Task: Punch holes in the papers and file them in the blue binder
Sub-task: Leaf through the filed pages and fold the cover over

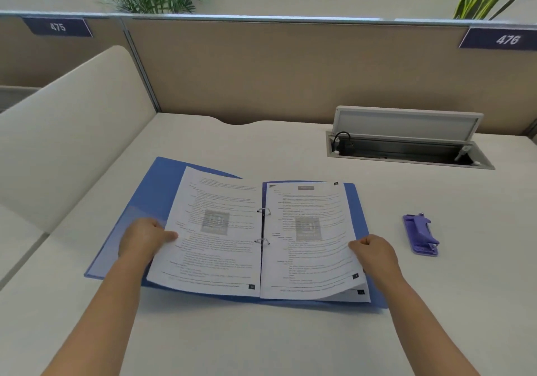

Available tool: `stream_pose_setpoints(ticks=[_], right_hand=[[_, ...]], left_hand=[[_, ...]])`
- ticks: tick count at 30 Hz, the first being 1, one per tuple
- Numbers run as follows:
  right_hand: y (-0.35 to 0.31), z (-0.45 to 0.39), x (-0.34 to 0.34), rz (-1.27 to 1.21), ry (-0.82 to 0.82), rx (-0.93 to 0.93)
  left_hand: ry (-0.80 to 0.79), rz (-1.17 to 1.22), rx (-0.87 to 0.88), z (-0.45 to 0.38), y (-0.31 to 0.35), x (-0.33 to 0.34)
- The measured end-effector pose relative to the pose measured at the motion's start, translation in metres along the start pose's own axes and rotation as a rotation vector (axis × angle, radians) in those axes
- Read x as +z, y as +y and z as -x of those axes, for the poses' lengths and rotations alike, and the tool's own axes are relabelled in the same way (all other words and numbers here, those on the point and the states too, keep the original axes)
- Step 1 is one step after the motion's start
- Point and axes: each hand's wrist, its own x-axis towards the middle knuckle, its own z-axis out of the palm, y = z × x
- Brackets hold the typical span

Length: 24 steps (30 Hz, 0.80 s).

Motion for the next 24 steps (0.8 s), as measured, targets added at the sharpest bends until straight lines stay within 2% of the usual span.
stream_pose_setpoints(ticks=[2,4,7,9,13,16,18,24], right_hand=[[-0.003,0.002,-0.001,-0.004,-0.005,-0.014],[-0.01,0.007,-0.002,-0.006,-0.01,-0.03],[-0.027,0.017,0.001,0.01,-0.005,-0.082],[-0.044,0.026,0.007,0.035,-0.002,-0.145],[-0.082,0.053,0.029,0.094,-0.072,-0.255],[-0.101,0.068,0.044,0.131,-0.122,-0.348],[-0.109,0.076,0.051,0.144,-0.167,-0.398],[-0.111,0.088,0.058,0.098,-0.312,-0.474]], left_hand=[[0.049,-0.096,-0.019,0.004,-0.004,0.006],[0.168,-0.118,0.0,0.011,-0.002,0.01],[0.303,-0.086,0.122,0.027,0.015,0.019],[0.176,0.015,0.228,0.045,0.038,0.028],[-0.339,0.441,0.188,0.088,0.086,0.051],[-0.516,0.483,0.199,0.105,0.109,0.065],[-0.525,0.486,0.201,0.108,0.118,0.068],[-0.321,0.359,0.177,0.085,0.114,0.057]])
